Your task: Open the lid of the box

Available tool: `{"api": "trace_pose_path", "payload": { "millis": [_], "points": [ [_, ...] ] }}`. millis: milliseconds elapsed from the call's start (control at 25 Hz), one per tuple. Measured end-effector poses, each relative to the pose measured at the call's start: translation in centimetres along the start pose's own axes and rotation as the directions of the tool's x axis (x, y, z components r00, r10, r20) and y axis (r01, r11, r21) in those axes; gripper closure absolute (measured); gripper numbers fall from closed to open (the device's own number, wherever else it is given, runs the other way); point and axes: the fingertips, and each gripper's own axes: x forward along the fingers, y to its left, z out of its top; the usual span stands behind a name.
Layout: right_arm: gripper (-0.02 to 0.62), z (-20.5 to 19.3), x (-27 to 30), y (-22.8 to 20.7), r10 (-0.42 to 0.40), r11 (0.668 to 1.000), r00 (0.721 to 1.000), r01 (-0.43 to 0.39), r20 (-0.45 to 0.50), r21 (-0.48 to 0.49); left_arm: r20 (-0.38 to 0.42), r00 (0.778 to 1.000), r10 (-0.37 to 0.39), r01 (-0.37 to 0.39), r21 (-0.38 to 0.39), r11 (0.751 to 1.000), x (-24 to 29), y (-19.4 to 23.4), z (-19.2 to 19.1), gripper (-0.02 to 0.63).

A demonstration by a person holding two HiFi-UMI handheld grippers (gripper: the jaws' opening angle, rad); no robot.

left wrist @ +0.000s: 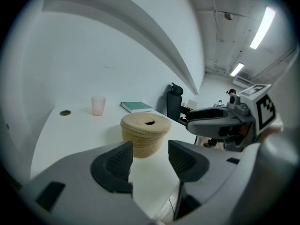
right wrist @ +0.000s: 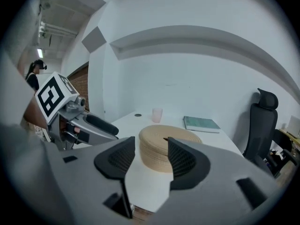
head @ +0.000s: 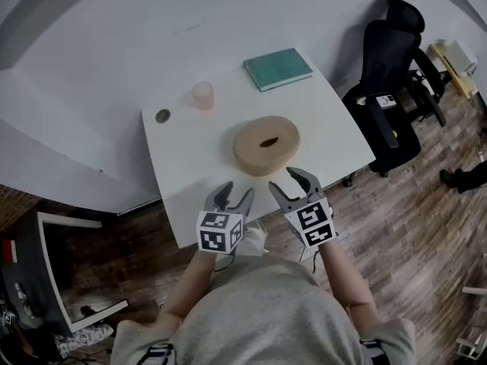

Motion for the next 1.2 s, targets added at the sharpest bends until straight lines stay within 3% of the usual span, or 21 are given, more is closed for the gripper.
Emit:
{"api": "trace_pose_path", "payload": {
  "millis": [240,560,920,1200],
  "points": [
    [0.379,-1.2,2.8,-0.5,0.035,0.994,0.995,-0.044,-0.089,-0.1,-0.05,0.999,-0.001,0.001,0.005,1.0,3.2,1.2,-0.7,0.387],
    [0.388,-2.2,5.6,-0.5,0.068,0.949,0.976,-0.127,-0.206,-0.287,-0.108,0.994,-0.006,0.006,0.004,1.0,6.4,2.3,-1.7,0.37],
    [0.396,-3.4,7.7,-0.6,0.065,0.874,0.952,-0.199,-0.3,-0.444,-0.166,0.986,0.012,-0.01,0.016,1.0,8.8,3.3,-2.9,0.357],
    [0.433,-3.8,8.9,-0.3,0.086,0.794,0.926,-0.287,-0.368,-0.536,-0.195,0.981,0.014,-0.009,0.027,1.0,10.1,4.1,-3.3,0.356]
  ]
}}
